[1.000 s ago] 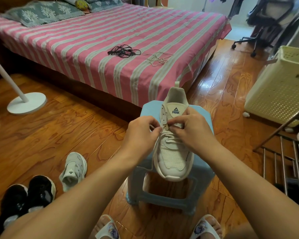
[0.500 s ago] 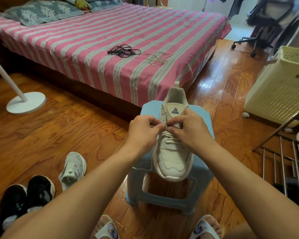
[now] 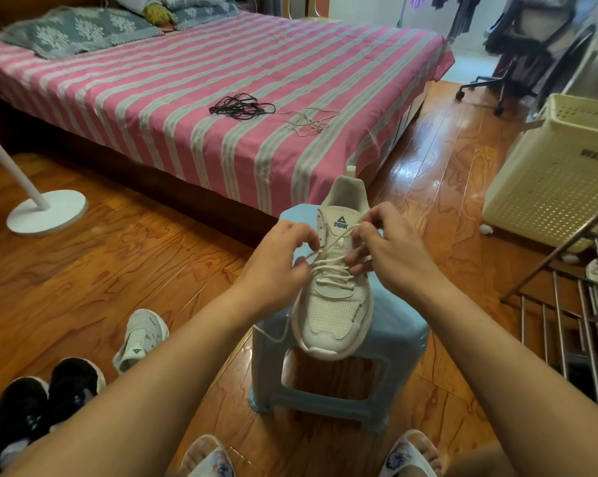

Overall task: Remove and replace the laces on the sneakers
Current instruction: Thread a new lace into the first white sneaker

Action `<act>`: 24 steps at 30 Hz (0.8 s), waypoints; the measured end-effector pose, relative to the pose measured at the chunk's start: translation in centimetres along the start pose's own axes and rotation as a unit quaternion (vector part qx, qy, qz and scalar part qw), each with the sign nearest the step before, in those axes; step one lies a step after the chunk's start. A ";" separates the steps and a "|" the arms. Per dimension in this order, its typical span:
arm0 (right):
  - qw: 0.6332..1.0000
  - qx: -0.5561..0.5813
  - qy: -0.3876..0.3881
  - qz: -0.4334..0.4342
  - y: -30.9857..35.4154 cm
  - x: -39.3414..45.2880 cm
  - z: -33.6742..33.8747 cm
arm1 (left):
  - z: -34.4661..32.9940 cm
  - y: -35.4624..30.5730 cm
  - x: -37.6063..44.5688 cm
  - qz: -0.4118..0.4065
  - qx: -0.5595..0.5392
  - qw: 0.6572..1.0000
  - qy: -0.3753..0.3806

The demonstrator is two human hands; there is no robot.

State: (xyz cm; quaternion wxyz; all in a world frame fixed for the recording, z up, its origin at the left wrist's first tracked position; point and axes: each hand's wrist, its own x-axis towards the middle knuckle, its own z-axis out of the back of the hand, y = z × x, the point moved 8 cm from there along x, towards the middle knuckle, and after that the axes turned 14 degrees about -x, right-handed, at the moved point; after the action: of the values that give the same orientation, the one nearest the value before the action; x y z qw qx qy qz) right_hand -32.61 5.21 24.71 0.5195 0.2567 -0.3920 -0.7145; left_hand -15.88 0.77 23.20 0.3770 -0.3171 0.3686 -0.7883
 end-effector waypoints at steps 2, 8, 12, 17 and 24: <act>1.000 0.010 0.015 -0.004 0.1 -0.2 -0.1 | -0.5 -0.3 -0.3 -0.016 0.074 0.997 0.027; 1.000 -0.007 0.018 0.010 0.0 0.2 -0.4 | -0.6 -0.6 -0.4 -0.041 0.193 0.980 0.027; 1.000 -0.013 0.019 0.011 -0.1 0.4 -0.5 | 0.6 -1.6 0.1 -0.038 0.193 0.980 -0.010; 1.000 -0.012 0.025 0.003 -0.1 0.6 -0.4 | 5.3 -6.6 1.2 0.126 -0.380 0.916 0.008; 0.999 -0.003 0.049 -0.007 -0.3 0.7 -0.3 | 16.7 -6.5 10.4 0.077 -0.430 0.874 -0.215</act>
State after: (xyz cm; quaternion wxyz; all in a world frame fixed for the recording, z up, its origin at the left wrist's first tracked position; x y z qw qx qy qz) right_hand -32.80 4.52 24.35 0.5335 0.2930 -0.3621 -0.7060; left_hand -10.66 -10.68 39.65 0.3328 -0.5798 0.6046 -0.4331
